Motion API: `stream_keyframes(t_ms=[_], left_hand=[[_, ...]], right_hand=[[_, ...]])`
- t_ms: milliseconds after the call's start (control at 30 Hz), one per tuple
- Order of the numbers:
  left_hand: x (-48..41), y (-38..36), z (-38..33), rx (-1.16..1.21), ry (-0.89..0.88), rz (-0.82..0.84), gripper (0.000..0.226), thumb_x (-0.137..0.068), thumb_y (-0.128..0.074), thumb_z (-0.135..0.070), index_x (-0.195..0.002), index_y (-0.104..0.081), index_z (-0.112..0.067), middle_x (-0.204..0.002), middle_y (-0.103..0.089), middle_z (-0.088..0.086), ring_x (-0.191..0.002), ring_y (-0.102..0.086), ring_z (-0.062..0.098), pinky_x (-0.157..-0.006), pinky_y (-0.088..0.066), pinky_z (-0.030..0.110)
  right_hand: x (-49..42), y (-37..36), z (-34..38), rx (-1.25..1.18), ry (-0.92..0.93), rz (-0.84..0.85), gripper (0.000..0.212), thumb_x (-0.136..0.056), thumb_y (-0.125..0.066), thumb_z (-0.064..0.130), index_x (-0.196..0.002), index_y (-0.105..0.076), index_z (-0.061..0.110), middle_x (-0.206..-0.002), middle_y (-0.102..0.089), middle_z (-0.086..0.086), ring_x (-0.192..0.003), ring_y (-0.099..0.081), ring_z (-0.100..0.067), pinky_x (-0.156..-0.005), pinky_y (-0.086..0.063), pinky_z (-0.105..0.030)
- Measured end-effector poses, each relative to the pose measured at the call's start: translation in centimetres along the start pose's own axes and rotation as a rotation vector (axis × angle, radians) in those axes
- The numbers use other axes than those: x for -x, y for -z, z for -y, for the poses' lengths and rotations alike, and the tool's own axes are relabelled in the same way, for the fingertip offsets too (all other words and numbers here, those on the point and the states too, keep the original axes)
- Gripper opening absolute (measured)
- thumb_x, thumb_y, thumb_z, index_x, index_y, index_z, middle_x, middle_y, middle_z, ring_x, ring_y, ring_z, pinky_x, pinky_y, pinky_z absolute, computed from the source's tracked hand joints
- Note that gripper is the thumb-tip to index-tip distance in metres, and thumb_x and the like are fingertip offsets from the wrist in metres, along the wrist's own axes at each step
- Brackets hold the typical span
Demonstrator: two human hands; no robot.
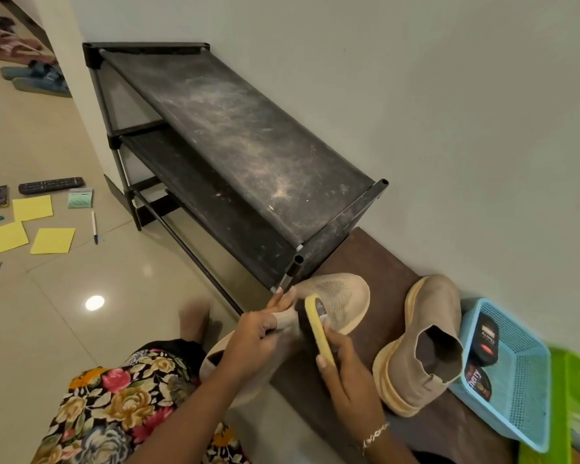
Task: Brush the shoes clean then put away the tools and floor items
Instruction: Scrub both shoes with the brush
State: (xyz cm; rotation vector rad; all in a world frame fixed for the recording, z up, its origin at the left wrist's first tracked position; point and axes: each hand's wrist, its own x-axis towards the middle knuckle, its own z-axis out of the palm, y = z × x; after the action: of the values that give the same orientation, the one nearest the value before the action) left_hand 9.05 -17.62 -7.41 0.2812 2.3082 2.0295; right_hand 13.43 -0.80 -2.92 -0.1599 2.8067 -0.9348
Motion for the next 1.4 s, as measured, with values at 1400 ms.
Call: stream_keyframes(t_ms=[1400], left_hand=[[0.1,-0.3,-1.7,-0.031,0.064,-0.179,0.024,-0.084,-0.057,-0.008,-0.105,-0.069,-0.011,-0.104,-0.068,-0.013,-0.101,-0.060,-0.005,-0.087,-0.047,0.013]], right_hand=[[-7.5,5.5,-4.2,0.584,-0.425,-0.127,0.047,-0.098,-0.026,0.039,-0.143,-0.017,0.032,-0.116,-0.052,-0.014,-0.100,-0.058,-0.033,-0.083,-0.044,-0.039]])
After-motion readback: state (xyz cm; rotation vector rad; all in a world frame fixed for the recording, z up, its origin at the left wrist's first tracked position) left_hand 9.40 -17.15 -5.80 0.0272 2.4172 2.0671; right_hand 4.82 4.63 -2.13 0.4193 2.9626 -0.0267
